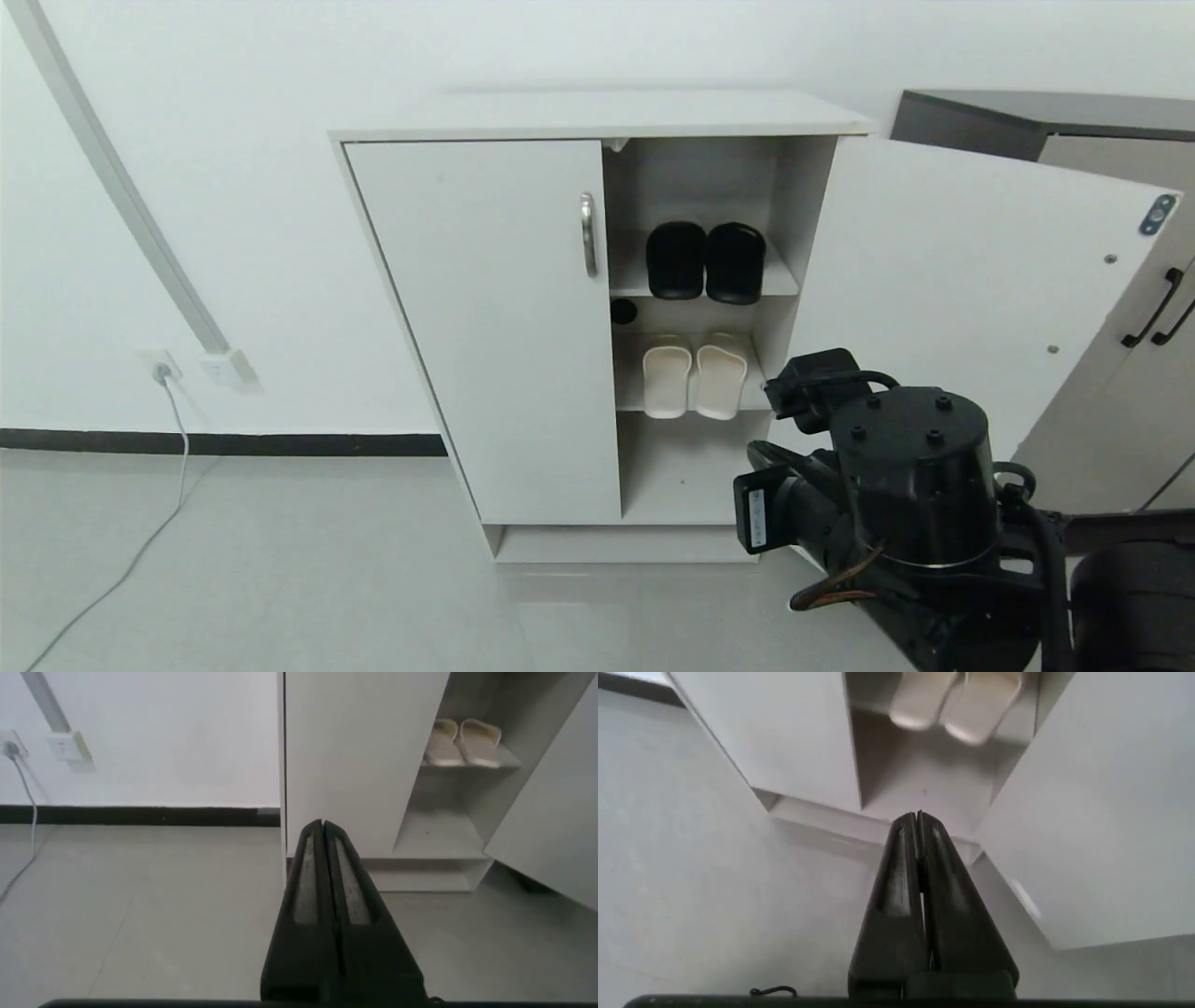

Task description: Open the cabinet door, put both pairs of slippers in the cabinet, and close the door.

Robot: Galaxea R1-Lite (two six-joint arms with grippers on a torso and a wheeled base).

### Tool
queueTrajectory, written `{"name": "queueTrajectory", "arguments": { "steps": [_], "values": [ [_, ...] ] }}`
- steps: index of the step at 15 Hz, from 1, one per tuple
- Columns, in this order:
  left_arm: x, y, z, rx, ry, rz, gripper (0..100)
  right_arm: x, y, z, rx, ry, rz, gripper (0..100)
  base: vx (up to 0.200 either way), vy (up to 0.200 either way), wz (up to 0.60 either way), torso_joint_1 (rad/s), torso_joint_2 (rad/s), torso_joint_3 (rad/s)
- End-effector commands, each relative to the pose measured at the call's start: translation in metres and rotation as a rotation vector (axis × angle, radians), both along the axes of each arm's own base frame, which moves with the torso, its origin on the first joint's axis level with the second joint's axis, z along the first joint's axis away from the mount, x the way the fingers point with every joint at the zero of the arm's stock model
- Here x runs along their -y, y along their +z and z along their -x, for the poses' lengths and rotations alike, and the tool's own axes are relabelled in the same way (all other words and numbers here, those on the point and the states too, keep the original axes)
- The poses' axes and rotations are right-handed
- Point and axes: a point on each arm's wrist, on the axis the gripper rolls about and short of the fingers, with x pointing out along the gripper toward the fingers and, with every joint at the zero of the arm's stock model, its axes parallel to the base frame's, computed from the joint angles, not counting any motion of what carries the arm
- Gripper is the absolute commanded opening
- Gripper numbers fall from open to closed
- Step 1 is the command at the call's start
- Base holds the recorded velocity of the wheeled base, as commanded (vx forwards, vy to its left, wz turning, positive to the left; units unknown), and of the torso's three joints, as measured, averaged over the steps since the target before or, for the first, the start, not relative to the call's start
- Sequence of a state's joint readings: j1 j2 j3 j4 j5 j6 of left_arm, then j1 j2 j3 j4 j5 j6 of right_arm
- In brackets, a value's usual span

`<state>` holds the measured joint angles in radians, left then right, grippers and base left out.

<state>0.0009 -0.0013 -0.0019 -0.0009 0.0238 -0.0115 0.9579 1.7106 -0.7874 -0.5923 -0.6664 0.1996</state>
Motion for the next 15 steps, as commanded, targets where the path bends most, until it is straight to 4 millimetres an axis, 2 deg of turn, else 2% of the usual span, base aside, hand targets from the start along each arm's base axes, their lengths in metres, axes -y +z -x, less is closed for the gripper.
{"name": "queueTrajectory", "arguments": {
  "steps": [1, 7, 15],
  "values": [
    [0.0000, -0.0002, -0.0001, -0.002, 0.001, 0.001, 0, 0.0001, -0.0011, -0.0007, -0.003, -0.002, 0.004, 0, 0.000, 0.000, 0.00, 0.027, -0.53, -0.354],
    [0.0000, -0.0002, -0.0001, -0.002, 0.001, 0.001, 0, 0.0020, 0.0021, 0.0006, 0.005, 0.000, 0.003, 0, 0.000, 0.000, 0.00, 0.118, -0.47, -0.342],
    [0.0000, -0.0002, -0.0001, -0.002, 0.001, 0.001, 0, 0.0026, 0.0005, 0.0010, 0.002, 0.000, 0.008, 0, 0.000, 0.000, 0.00, 0.170, -0.49, -0.319]
  ]
}}
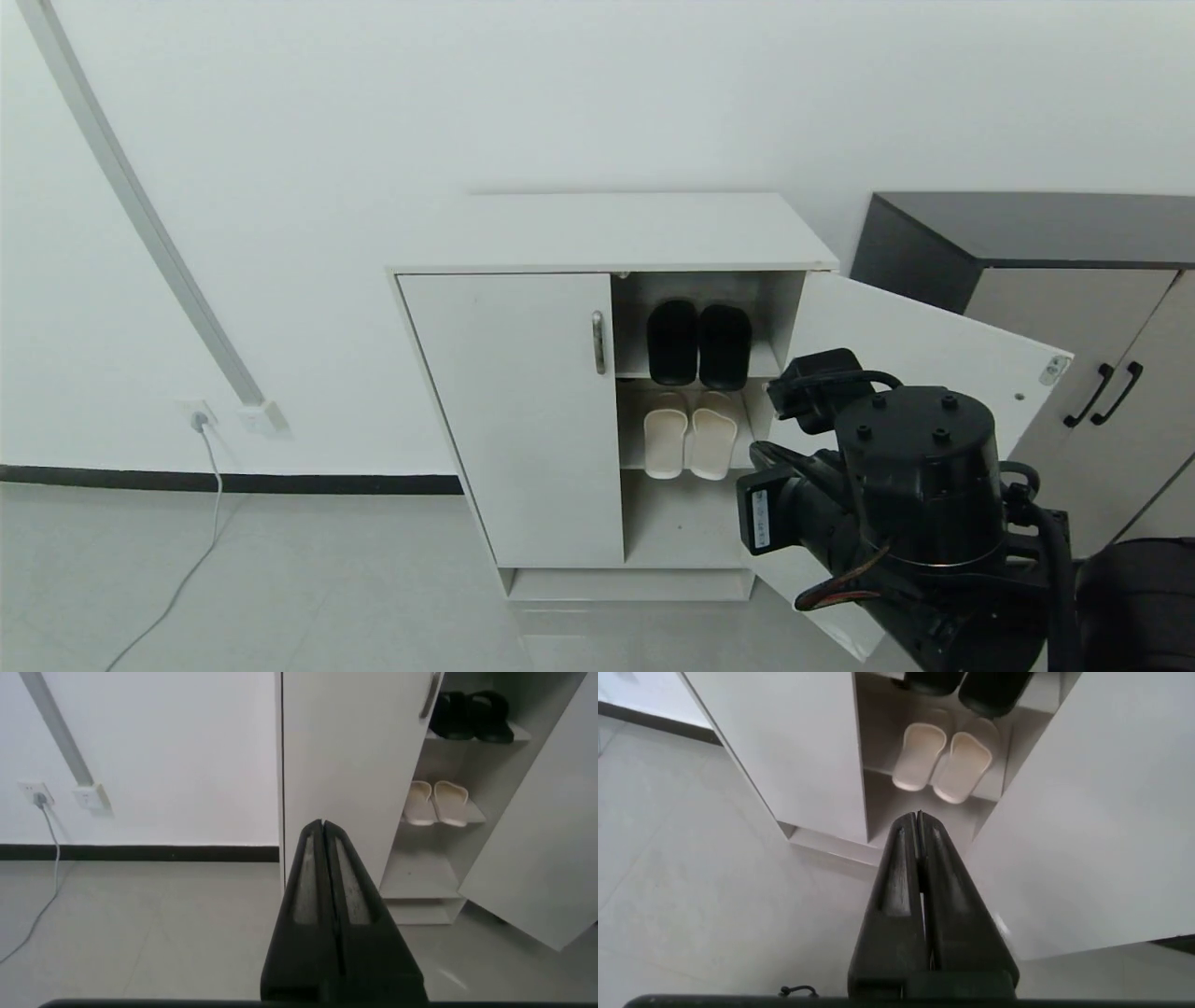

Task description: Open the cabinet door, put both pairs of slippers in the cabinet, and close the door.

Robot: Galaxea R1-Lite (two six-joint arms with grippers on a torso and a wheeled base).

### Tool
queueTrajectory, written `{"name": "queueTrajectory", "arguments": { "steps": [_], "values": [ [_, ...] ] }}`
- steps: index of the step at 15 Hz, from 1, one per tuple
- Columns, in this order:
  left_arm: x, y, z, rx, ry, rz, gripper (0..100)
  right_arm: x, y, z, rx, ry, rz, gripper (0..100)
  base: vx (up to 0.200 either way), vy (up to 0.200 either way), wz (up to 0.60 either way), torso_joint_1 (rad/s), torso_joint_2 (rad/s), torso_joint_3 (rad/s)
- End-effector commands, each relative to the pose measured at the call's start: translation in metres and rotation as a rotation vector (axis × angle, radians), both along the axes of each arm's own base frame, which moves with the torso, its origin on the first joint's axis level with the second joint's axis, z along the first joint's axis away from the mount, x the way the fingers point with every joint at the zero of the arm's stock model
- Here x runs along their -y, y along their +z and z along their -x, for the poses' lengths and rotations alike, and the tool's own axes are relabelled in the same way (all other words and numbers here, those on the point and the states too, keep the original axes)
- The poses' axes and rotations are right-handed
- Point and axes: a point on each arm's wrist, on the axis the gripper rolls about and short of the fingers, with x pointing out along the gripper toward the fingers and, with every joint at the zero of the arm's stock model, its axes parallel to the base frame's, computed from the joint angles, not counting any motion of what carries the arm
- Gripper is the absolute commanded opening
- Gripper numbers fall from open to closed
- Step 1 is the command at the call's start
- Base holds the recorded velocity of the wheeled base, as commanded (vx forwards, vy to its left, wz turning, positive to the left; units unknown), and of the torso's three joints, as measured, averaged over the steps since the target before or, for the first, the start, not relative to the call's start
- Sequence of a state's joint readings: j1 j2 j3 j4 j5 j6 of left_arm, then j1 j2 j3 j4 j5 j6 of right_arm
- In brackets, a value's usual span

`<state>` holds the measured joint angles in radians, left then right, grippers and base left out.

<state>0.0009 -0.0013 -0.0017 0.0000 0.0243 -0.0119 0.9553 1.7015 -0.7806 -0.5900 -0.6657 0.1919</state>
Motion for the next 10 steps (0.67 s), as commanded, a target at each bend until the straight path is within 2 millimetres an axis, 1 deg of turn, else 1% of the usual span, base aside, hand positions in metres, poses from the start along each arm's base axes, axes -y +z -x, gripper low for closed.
{"name": "queueTrajectory", "arguments": {
  "steps": [1, 7, 10],
  "values": [
    [0.0000, 0.0000, -0.0001, -0.001, 0.001, 0.000, 0, 0.0001, -0.0002, 0.0002, 0.000, 0.000, 0.001, 0, 0.000, 0.000, 0.00, 0.188, -0.51, -0.310],
    [0.0000, 0.0000, -0.0001, -0.001, 0.001, 0.000, 0, -0.0002, -0.0019, 0.0011, -0.004, 0.003, 0.006, 0, 0.000, 0.000, 0.00, 0.219, -0.53, -0.313],
    [0.0000, 0.0000, -0.0001, -0.001, 0.001, 0.000, 0, 0.0002, -0.0007, 0.0013, 0.000, 0.003, 0.001, 0, 0.000, 0.000, 0.00, 0.251, -0.57, -0.321]
  ]
}}
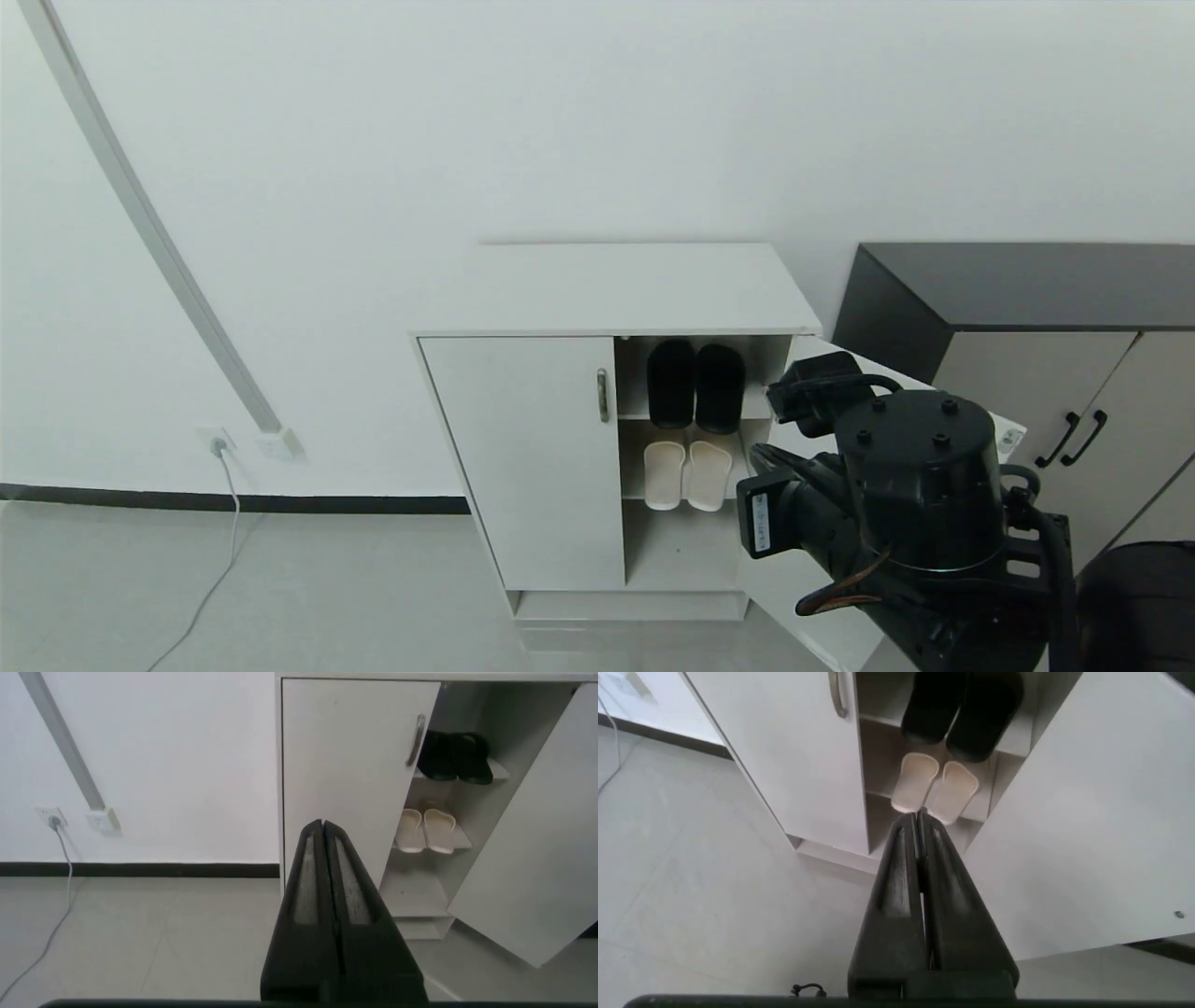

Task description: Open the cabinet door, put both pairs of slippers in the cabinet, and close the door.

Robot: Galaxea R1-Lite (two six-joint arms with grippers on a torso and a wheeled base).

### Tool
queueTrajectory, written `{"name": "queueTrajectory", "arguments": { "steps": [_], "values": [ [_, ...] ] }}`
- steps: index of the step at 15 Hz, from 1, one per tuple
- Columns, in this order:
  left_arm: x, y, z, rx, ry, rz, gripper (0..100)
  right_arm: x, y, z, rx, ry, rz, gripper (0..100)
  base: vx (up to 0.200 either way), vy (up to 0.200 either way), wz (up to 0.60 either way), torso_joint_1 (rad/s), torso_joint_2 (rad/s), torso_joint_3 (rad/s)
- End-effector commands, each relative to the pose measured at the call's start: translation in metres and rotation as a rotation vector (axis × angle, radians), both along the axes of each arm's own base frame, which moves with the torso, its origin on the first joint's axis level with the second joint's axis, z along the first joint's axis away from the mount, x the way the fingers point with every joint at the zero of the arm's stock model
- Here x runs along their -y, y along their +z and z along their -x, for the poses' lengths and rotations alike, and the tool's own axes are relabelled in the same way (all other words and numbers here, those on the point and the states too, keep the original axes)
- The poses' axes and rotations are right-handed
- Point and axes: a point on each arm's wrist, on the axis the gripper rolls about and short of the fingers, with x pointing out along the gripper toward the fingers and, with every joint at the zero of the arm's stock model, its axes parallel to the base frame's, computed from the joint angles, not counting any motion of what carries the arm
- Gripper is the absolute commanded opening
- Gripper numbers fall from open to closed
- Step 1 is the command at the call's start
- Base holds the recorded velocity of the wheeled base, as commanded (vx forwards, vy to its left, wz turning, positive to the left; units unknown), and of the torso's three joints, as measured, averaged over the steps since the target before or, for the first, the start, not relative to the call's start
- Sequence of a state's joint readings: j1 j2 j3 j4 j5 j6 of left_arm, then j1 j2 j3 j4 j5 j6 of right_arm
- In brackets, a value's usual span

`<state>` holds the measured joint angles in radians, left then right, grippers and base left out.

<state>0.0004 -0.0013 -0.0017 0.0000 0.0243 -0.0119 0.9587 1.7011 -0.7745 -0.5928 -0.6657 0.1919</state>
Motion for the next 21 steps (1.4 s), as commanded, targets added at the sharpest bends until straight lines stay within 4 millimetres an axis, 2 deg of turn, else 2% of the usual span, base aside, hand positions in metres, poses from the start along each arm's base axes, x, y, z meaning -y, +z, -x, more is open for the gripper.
{"name": "queueTrajectory", "arguments": {
  "steps": [1, 7, 12, 19, 21],
  "values": [
    [0.0000, 0.0000, -0.0001, -0.001, 0.001, 0.000, 0, 0.0005, 0.0006, 0.0004, 0.001, 0.000, -0.002, 0, 0.000, 0.000, 0.00, 0.271, -0.60, -0.334],
    [0.0000, 0.0000, -0.0001, -0.002, 0.001, -0.007, 0, 0.0008, -0.0013, 0.0000, -0.002, -0.001, 0.005, 0, 0.000, 0.000, 0.00, 0.228, -0.50, -0.276],
    [0.0000, 0.0000, -0.0001, -0.002, 0.001, -0.006, 0, 0.0013, -0.0017, 0.0004, -0.001, 0.001, 0.013, 0, 0.000, 0.000, 0.00, 0.018, -0.04, -0.020],
    [-0.0001, 0.0000, -0.0001, -0.002, 0.004, -0.006, 0, 0.0033, -0.0004, -0.0016, 0.002, -0.008, 0.009, 0, 0.000, 0.000, -0.60, 0.002, 0.00, 0.000],
    [-0.0001, -0.0004, -0.0002, -0.003, 0.004, -0.003, 0, 0.0051, -0.0003, -0.0047, 0.002, -0.019, 0.008, 0, 0.000, 0.000, 0.00, 0.000, 0.00, 0.000]
  ]
}}
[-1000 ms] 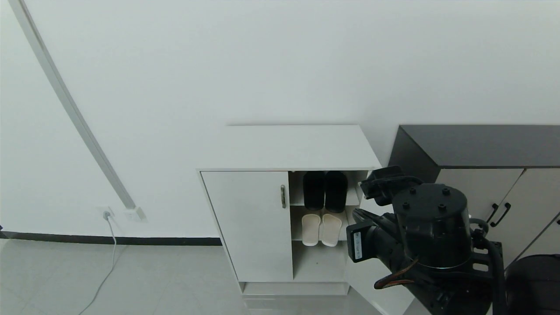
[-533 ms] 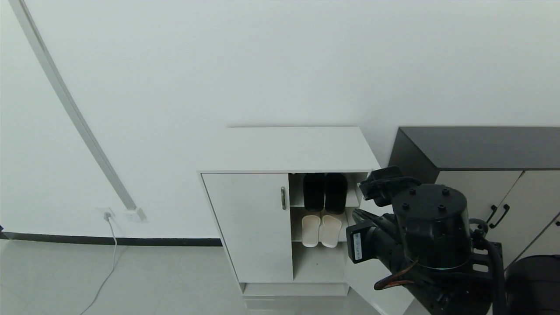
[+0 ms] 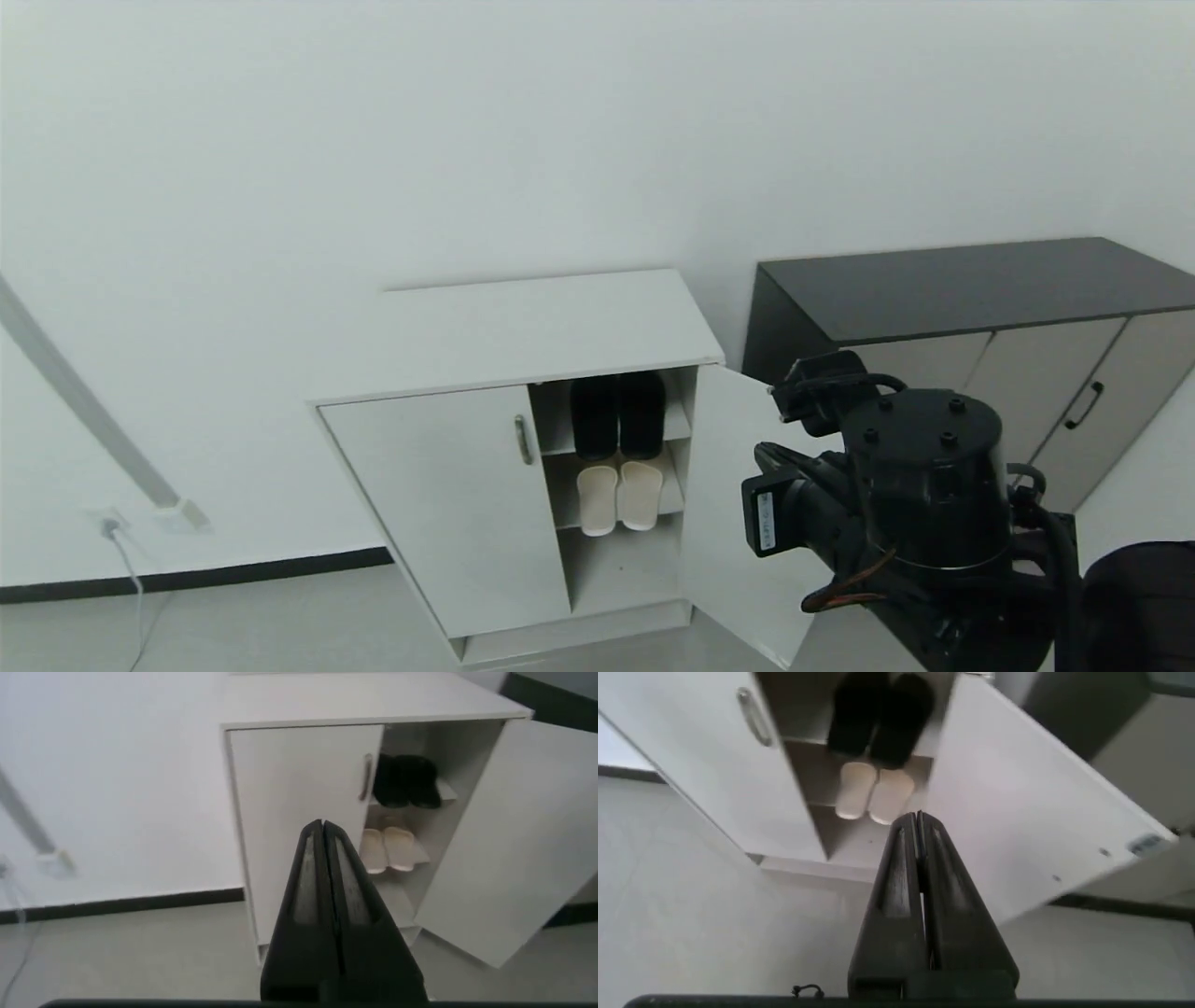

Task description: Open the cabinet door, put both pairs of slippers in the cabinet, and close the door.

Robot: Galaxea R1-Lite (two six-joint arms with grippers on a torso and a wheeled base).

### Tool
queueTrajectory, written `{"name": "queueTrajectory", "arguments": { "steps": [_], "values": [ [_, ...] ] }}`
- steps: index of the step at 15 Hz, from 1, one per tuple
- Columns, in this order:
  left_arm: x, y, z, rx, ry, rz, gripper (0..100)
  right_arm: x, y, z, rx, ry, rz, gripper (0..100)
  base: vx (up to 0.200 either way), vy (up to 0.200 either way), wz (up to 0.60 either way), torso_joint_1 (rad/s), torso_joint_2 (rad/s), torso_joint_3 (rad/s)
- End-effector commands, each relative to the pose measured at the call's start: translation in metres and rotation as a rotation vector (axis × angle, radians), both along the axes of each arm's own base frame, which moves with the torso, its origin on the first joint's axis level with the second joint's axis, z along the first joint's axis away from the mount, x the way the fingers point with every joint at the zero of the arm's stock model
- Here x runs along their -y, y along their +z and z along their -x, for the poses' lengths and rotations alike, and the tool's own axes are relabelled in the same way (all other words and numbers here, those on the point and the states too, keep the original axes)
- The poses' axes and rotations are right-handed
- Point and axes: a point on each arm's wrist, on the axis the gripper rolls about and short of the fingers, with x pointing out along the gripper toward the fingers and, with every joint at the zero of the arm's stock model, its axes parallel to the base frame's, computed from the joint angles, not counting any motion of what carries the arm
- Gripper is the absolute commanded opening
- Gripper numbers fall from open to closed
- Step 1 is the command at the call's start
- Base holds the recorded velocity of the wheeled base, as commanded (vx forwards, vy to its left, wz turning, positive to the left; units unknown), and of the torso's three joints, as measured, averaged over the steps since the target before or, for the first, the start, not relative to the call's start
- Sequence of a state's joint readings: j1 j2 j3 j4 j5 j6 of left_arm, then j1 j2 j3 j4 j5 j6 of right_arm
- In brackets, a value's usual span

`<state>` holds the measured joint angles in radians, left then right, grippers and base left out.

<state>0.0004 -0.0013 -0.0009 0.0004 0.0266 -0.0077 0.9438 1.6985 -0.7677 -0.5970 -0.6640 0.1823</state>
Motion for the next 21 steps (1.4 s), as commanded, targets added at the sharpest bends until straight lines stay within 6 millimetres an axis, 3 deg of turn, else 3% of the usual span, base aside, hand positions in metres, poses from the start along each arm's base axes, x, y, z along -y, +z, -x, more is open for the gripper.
{"name": "queueTrajectory", "arguments": {
  "steps": [1, 4, 8, 12, 17, 21],
  "values": [
    [0.000, 0.000, 0.000, 0.000, 0.001, 0.000, 0, 0.002, 0.001, -0.004, 0.002, -0.016, -0.003, 0, 0.000, 0.000, 0.00, 0.000, 0.00, 0.000],
    [0.000, 0.000, 0.000, 0.000, 0.002, 0.003, 0, 0.006, 0.002, -0.009, 0.008, -0.036, -0.005, 0, 0.000, 0.000, 0.00, 0.000, 0.00, 0.000],
    [0.000, 0.000, 0.000, 0.000, 0.001, 0.003, 0, 0.023, 0.002, -0.033, -0.004, -0.049, -0.024, 0, 0.000, 0.000, 0.00, 0.000, 0.00, 0.000],
    [0.000, 0.000, 0.000, 0.000, 0.001, 0.003, 0, 0.031, 0.002, -0.051, 0.001, -0.106, -0.029, 0, -0.200, 0.000, 0.00, 0.001, 0.00, 0.000],
    [0.000, 0.000, 0.000, 0.000, 0.001, 0.003, 0, 0.031, -0.001, -0.055, -0.005, -0.117, -0.024, 0, -0.120, 0.000, 0.00, -0.001, 0.00, -0.001],
    [0.000, 0.000, 0.000, 0.000, 0.001, 0.003, 0, 0.050, -0.003, -0.101, -0.021, -0.141, -0.060, 0, 0.000, 0.000, 0.00, 0.000, 0.00, 0.000]
  ]
}}
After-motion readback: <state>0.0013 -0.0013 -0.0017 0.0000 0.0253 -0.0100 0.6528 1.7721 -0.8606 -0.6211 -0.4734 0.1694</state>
